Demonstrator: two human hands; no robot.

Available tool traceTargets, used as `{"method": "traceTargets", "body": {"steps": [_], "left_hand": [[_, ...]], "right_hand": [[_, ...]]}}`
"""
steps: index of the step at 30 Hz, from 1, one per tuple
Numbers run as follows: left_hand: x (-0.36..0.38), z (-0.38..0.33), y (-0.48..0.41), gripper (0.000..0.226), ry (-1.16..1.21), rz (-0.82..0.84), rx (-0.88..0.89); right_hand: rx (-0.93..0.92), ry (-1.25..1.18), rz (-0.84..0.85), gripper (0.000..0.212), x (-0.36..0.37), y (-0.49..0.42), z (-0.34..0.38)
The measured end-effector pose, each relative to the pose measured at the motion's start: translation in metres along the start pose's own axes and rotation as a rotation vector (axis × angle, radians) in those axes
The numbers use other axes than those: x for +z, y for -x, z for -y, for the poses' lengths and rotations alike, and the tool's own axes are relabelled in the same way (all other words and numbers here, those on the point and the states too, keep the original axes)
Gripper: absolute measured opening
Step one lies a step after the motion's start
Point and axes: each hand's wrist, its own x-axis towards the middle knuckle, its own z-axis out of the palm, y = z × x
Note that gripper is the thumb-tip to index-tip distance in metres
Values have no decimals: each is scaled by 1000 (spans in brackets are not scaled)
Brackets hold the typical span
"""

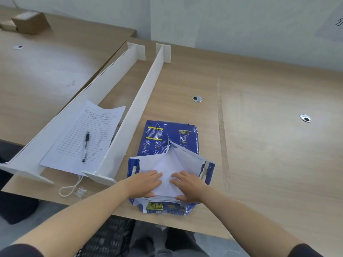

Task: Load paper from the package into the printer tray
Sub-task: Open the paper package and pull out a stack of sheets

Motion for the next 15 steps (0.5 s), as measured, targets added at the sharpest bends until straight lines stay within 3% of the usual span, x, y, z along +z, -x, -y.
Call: {"method": "traceTargets", "body": {"steps": [4,9,13,15], "left_hand": [[0,-1,2,49,40,-31,-10],[7,-1,2,68,119,-147,23],[5,-2,7,47,204,-155,-60],[-2,-2,10,38,389,-115,-131]], "right_hand": [[31,-10,12,62,-3,-1,9],[70,5,22,56,-3,-5,19],[93,-10,16,34,-2,-5,22],[90,-10,35,36,-3,-4,24]]}}
